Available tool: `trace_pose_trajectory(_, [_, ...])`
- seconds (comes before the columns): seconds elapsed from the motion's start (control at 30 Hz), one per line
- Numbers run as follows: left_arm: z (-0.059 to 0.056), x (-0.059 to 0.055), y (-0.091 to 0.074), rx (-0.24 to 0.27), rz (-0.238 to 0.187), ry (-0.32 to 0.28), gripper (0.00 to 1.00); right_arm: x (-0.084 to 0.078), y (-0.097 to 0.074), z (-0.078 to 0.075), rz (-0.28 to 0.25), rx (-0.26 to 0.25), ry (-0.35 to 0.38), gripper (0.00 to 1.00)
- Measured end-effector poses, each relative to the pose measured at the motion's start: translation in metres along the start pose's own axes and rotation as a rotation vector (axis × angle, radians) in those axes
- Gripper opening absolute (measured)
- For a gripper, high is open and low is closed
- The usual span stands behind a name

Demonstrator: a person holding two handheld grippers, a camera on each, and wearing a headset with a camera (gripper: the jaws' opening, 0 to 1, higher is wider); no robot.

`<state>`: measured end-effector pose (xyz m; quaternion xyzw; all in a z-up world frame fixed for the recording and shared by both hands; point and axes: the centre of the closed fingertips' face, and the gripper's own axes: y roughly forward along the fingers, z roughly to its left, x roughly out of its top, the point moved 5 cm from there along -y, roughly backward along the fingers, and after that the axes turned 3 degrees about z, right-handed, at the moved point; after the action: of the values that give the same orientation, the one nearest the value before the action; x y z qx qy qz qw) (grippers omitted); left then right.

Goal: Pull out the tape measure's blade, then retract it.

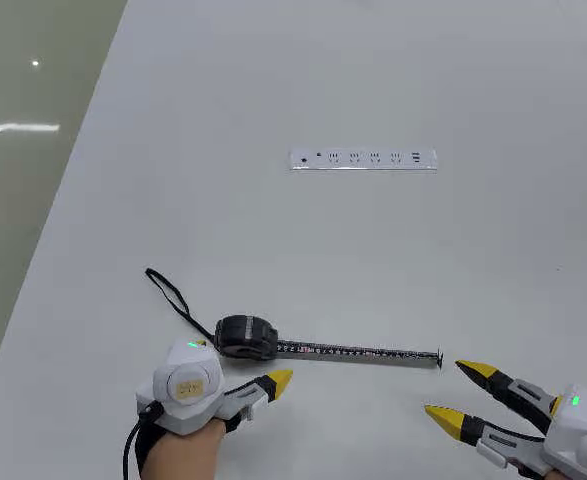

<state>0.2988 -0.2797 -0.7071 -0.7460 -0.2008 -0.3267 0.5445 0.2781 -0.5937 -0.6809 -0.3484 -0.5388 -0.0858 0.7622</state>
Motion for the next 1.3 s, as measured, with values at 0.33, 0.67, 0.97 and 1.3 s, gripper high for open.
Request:
trace_pose_trajectory(0.33, [0.003,0.003,0.008,0.016,-0.005,-0.024,0.83,0.0,0.001,-0.002,0.003,0.001,0.003,0.48])
trace_pose_trajectory(0.67, [0.005,0.005,0.015,0.04,-0.008,-0.062,0.83,-0.002,0.0,-0.004,0.009,0.002,0.009,0.48])
trace_pose_trajectory(0.97, [0.003,0.004,0.022,0.034,-0.008,-0.097,0.83,0.0,-0.001,-0.004,-0.001,0.0,0.022,0.47])
trace_pose_trajectory(1.3, [0.004,0.007,0.024,0.038,-0.013,-0.119,0.8,-0.002,-0.002,-0.005,-0.001,0.0,0.032,0.47])
